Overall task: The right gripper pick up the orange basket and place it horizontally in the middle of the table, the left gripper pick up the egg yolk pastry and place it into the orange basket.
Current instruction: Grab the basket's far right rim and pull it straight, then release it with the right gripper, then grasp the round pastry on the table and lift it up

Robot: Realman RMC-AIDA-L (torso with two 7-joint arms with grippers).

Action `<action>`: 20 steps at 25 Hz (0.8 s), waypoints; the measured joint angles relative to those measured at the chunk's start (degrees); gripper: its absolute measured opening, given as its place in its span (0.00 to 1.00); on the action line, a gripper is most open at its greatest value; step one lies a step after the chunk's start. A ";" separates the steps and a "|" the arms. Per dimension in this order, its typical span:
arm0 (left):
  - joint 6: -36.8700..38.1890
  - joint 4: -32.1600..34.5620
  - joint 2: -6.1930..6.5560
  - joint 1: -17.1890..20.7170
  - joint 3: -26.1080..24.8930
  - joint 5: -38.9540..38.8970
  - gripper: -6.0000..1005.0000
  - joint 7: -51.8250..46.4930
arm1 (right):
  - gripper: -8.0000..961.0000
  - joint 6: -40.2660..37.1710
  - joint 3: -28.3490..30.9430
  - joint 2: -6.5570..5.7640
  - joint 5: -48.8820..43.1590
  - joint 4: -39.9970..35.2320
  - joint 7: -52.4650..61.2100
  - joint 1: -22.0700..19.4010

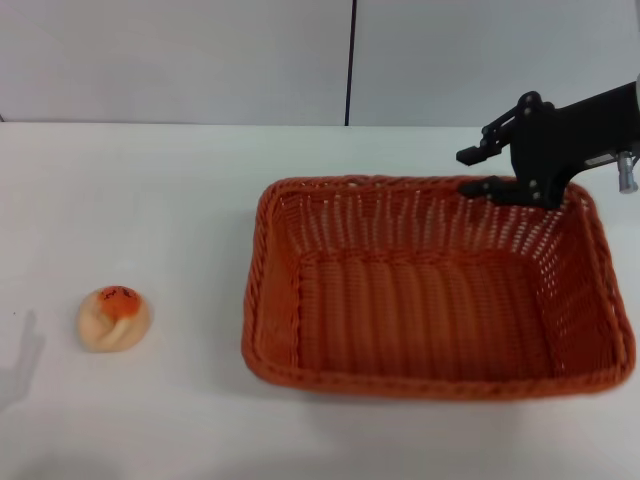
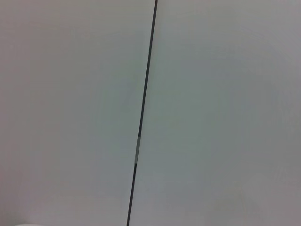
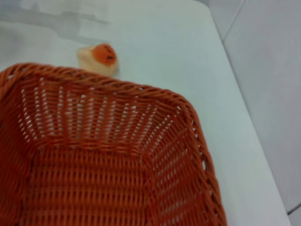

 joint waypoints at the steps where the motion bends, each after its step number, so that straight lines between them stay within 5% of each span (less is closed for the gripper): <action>1: 0.07 -0.27 0.00 0.05 0.06 0.00 0.78 0.07 | 0.25 0.08 0.05 0.05 0.08 -0.41 -0.03 -0.19; 5: 0.13 -0.30 0.00 0.05 0.25 0.01 0.78 0.07 | 0.42 0.14 0.54 0.22 2.13 -2.36 -0.46 -1.55; 11: 0.44 -0.12 0.19 0.01 1.23 0.00 0.78 0.07 | 0.51 -0.33 0.79 0.66 14.78 -7.92 0.73 -7.45; 12: 2.06 2.97 0.69 -0.89 5.14 0.02 0.78 -1.61 | 0.51 -0.38 1.08 0.95 20.62 -9.80 3.62 -10.51; 15: 2.88 4.80 0.75 -1.31 6.61 0.00 0.78 -2.89 | 0.51 -0.40 2.04 1.92 28.80 -11.13 6.87 -15.09; 16: 3.97 7.69 0.76 -1.98 9.05 0.02 0.78 -5.27 | 0.51 -0.40 2.04 1.92 28.80 -11.13 6.87 -15.09; 17: 5.50 15.05 0.78 -4.18 16.84 0.03 0.78 -12.47 | 0.51 -0.40 2.16 2.33 36.81 -10.64 7.67 -19.33; 20: 5.40 17.88 0.76 -5.27 21.20 0.04 0.78 -15.18 | 0.51 -1.17 1.61 2.37 47.16 -8.24 7.25 -23.71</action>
